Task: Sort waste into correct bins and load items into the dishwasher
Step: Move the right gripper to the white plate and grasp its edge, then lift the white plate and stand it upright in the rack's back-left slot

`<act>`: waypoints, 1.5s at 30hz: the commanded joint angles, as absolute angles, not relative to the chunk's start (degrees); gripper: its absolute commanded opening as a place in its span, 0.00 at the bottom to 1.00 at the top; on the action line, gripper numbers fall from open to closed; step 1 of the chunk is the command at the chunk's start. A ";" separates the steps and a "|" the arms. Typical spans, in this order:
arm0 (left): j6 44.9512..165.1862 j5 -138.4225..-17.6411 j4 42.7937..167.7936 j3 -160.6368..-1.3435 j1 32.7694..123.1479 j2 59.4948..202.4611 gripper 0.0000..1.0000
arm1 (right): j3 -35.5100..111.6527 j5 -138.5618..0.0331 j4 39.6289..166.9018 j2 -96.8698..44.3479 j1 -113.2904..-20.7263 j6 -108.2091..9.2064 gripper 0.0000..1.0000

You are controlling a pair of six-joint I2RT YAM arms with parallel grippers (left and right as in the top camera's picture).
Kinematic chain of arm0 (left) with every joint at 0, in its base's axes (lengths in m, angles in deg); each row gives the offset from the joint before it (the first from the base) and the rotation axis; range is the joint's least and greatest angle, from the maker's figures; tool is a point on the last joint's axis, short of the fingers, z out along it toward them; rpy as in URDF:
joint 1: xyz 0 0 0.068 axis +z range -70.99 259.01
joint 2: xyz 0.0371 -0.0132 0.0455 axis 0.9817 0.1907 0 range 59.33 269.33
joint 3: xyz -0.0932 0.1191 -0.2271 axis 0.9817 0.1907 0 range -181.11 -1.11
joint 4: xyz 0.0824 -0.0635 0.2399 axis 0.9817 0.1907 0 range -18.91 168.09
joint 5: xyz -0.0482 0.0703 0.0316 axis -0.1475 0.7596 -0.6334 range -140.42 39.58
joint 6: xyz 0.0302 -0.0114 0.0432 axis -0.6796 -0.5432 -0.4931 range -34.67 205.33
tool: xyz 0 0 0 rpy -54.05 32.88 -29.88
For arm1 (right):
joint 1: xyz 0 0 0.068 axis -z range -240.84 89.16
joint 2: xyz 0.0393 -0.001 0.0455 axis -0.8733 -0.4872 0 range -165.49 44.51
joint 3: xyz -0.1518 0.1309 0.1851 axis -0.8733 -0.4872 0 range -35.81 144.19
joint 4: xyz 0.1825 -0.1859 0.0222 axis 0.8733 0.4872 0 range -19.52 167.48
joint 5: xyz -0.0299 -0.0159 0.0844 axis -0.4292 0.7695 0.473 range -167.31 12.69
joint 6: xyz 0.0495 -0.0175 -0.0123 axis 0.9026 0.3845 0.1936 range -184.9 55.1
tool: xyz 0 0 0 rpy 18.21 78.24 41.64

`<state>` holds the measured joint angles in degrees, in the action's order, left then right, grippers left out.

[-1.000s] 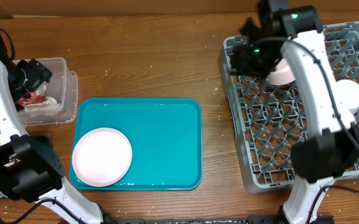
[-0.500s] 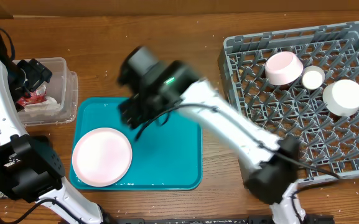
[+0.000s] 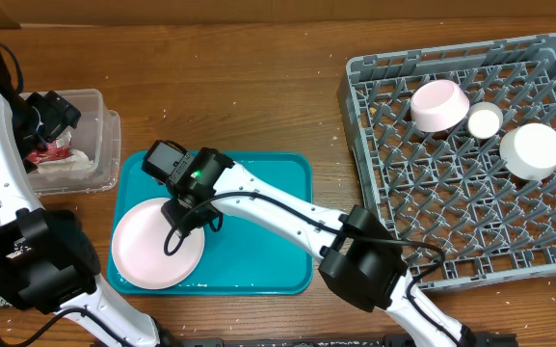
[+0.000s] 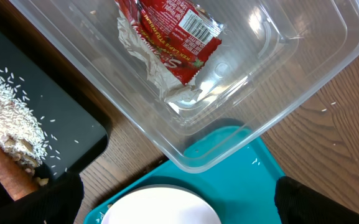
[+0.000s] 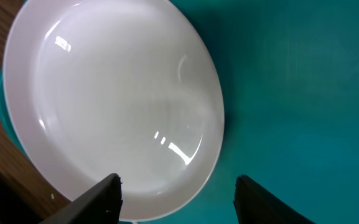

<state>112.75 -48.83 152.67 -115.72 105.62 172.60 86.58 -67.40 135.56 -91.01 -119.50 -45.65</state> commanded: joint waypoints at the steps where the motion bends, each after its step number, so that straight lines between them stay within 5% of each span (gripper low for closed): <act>1: 112.77 -48.50 152.67 -115.63 105.23 172.47 1.00 | 86.28 -68.31 134.09 -93.53 -119.76 -43.62 0.57; 11: 112.77 -48.50 152.67 -115.63 105.23 172.47 1.00 | 84.00 -74.35 132.59 -97.07 -119.76 -42.20 0.32; 16: 112.77 -48.50 152.67 -115.63 105.23 172.47 1.00 | 84.35 -74.65 133.83 -96.80 -119.48 -42.11 0.04; 24: 112.77 -48.50 152.67 -115.63 105.23 172.47 1.00 | 92.59 -73.58 142.73 -92.28 -114.78 -42.57 0.04; 29: 112.77 -48.50 152.67 -115.63 105.23 172.47 1.00 | 106.14 -73.78 153.50 -84.50 -100.96 -48.28 0.04; 36: 112.77 -48.50 152.67 -115.63 105.23 172.47 1.00 | 110.17 -90.32 158.90 -74.90 -81.38 -51.91 0.04; 45: 112.77 -48.50 152.67 -115.63 105.23 172.47 1.00 | 105.62 -107.31 160.65 -74.55 -72.86 -51.40 0.04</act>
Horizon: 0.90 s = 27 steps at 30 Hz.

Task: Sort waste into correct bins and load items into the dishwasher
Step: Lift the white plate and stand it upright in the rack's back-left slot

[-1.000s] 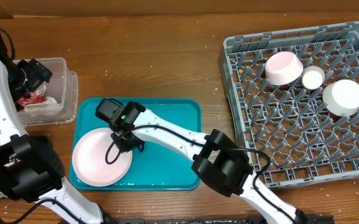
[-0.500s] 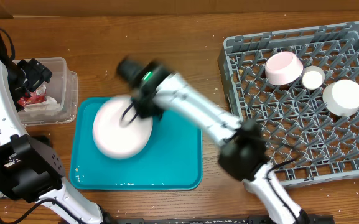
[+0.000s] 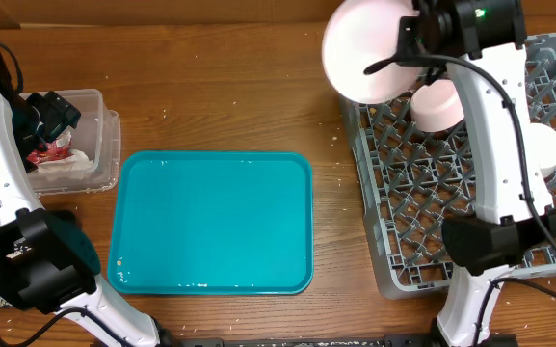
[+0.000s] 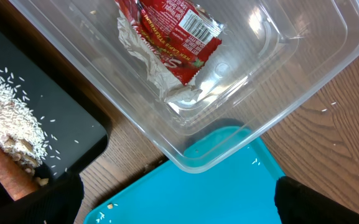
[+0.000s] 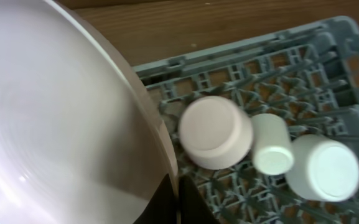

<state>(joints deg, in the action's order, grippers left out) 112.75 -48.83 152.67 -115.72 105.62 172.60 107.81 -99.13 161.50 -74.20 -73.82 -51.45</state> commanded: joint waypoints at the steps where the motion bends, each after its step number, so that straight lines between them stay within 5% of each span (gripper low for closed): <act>1: 112.77 -48.50 152.67 -115.63 105.23 172.47 1.00 | 104.33 -110.19 160.61 -74.55 -72.75 -51.38 0.04; 22: 112.77 -48.50 152.67 -115.63 105.23 172.47 1.00 | 86.36 -116.01 152.63 -74.55 -77.79 -51.21 0.04; 25: 112.77 -48.50 152.67 -115.63 105.23 172.47 1.00 | 86.39 -115.74 153.50 -74.55 -79.65 -51.18 0.12; 27: 112.77 -48.50 152.67 -115.63 105.23 172.47 1.00 | 86.43 -114.52 153.81 -74.51 -80.44 -51.16 0.29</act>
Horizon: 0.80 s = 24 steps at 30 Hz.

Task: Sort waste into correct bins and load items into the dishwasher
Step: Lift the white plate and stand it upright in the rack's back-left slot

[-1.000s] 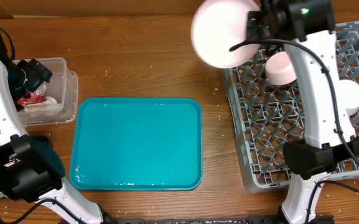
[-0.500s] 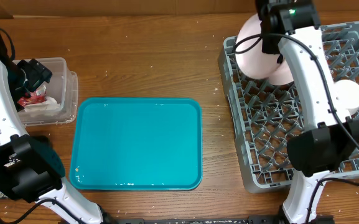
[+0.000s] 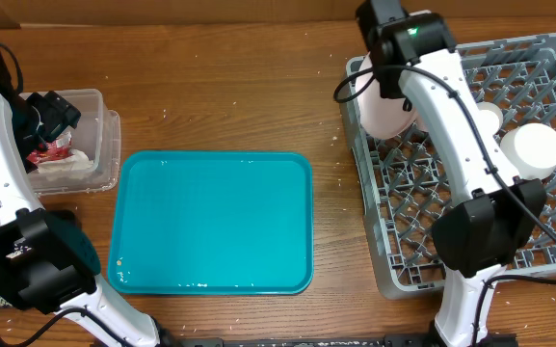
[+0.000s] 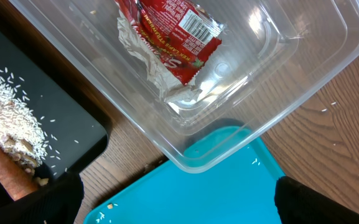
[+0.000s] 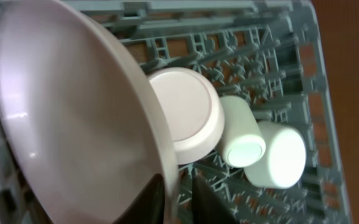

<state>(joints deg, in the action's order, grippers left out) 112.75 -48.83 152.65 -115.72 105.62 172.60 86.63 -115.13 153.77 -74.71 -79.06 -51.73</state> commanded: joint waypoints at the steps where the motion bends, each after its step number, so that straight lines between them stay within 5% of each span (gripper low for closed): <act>1: 112.77 -48.50 152.67 -115.63 105.23 172.47 1.00 | 86.65 -113.62 154.18 -74.40 -80.75 -50.73 0.41; 2: 112.77 -48.50 152.67 -115.63 105.23 172.47 1.00 | 87.04 -113.08 154.73 -74.29 -80.85 -49.52 0.59; 3: 112.77 -48.50 152.67 -115.63 105.23 172.47 1.00 | 87.72 -112.11 155.51 -74.09 -80.88 -48.15 1.00; 13: 112.77 -48.50 152.67 -115.63 105.23 172.47 1.00 | 98.10 -82.15 165.87 -58.60 -79.96 -42.62 1.00; 24: 112.77 -48.50 152.67 -115.63 105.23 172.47 1.00 | 96.24 -79.09 167.51 -47.95 -83.32 -42.14 1.00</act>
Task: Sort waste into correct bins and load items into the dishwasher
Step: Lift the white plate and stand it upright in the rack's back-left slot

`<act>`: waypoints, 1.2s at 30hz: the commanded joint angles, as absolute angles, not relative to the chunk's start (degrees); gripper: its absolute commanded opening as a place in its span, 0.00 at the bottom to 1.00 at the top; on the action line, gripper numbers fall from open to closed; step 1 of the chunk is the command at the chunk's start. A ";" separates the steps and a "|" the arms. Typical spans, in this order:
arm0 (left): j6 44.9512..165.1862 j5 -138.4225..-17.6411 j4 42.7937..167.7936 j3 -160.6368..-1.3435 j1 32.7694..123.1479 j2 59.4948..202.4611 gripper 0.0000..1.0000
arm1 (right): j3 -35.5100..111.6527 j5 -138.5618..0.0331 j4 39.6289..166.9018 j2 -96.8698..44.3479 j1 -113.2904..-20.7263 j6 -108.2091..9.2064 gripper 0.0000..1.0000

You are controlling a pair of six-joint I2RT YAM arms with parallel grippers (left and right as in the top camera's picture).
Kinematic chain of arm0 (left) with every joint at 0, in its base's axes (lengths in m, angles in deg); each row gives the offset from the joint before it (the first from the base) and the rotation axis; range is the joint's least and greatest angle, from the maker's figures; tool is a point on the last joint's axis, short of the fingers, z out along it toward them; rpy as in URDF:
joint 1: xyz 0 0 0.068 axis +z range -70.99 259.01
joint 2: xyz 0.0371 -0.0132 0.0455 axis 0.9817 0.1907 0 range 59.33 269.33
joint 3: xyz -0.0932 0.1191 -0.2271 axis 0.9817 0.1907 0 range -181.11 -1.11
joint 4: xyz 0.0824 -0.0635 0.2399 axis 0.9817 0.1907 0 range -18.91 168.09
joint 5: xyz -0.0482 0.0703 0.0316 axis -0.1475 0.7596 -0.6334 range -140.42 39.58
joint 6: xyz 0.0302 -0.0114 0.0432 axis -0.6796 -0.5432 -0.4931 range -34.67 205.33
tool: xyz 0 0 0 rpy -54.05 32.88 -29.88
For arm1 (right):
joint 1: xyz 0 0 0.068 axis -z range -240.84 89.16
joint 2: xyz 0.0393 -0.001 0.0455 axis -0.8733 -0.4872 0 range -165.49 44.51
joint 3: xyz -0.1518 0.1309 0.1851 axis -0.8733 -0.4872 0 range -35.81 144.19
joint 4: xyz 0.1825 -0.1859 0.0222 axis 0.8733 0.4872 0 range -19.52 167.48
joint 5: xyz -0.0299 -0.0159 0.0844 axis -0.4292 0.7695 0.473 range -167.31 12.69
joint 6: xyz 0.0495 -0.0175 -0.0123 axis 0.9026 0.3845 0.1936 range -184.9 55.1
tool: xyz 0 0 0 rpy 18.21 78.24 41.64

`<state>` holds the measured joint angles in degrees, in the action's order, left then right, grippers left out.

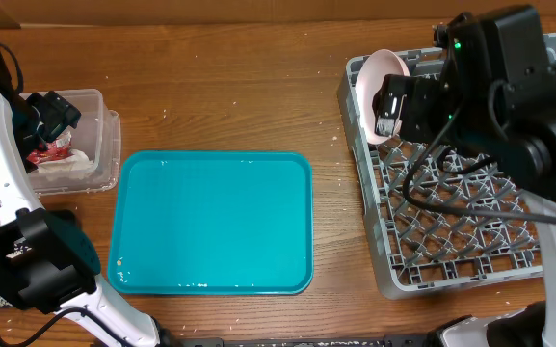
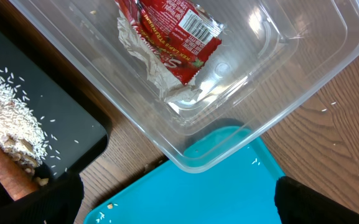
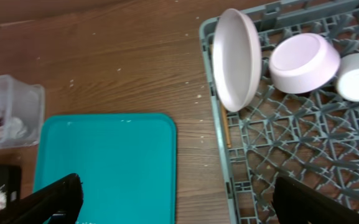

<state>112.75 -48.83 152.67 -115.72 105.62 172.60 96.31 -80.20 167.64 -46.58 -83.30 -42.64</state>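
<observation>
A pink plate (image 3: 235,59) stands on edge in the near-left corner of the grey dishwasher rack (image 3: 328,168); the overhead view shows the plate (image 1: 385,79) too. Beside it sit an upturned pink bowl (image 3: 303,62) and a white cup (image 3: 358,84). My right gripper (image 3: 188,205) hangs open and empty high above the table, between tray and rack. The left gripper (image 2: 179,205) is open and empty over the clear bin (image 2: 303,68), which holds a red wrapper (image 2: 173,37) and crumpled paper.
The bare teal tray (image 1: 210,222) lies at the table's middle left. A black tray (image 2: 17,124) with rice and an orange scrap sits next to the clear bin. The raised right arm (image 1: 509,87) hides most of the rack from overhead.
The right gripper has let go of the pink plate, which now stands on edge in the rack. The gripper is open and much higher. The left arm has not moved.
The plate lay on the teal tray with my right gripper open around its rim. Then the gripper held it up near the rack's corner, then down among the rack's tines. Now it stands there alone. The left gripper stayed over the clear bin throughout.
</observation>
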 commanded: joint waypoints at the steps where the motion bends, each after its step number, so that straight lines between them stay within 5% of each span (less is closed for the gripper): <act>1: 112.77 -48.50 152.67 -115.63 105.23 172.47 1.00 | 96.24 -78.48 167.51 -48.00 -83.32 -42.14 1.00; 18: 112.77 -48.50 152.67 -115.63 105.23 172.47 1.00 | 94.56 -76.31 166.38 -44.70 -77.29 -50.00 1.00; 36: 112.77 -48.50 152.67 -115.63 105.23 172.47 1.00 | 12.79 -70.74 85.27 -5.92 -72.33 -54.27 1.00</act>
<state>112.75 -48.83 152.67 -115.72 105.62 172.60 20.55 -71.35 91.10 -11.78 -72.53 -54.42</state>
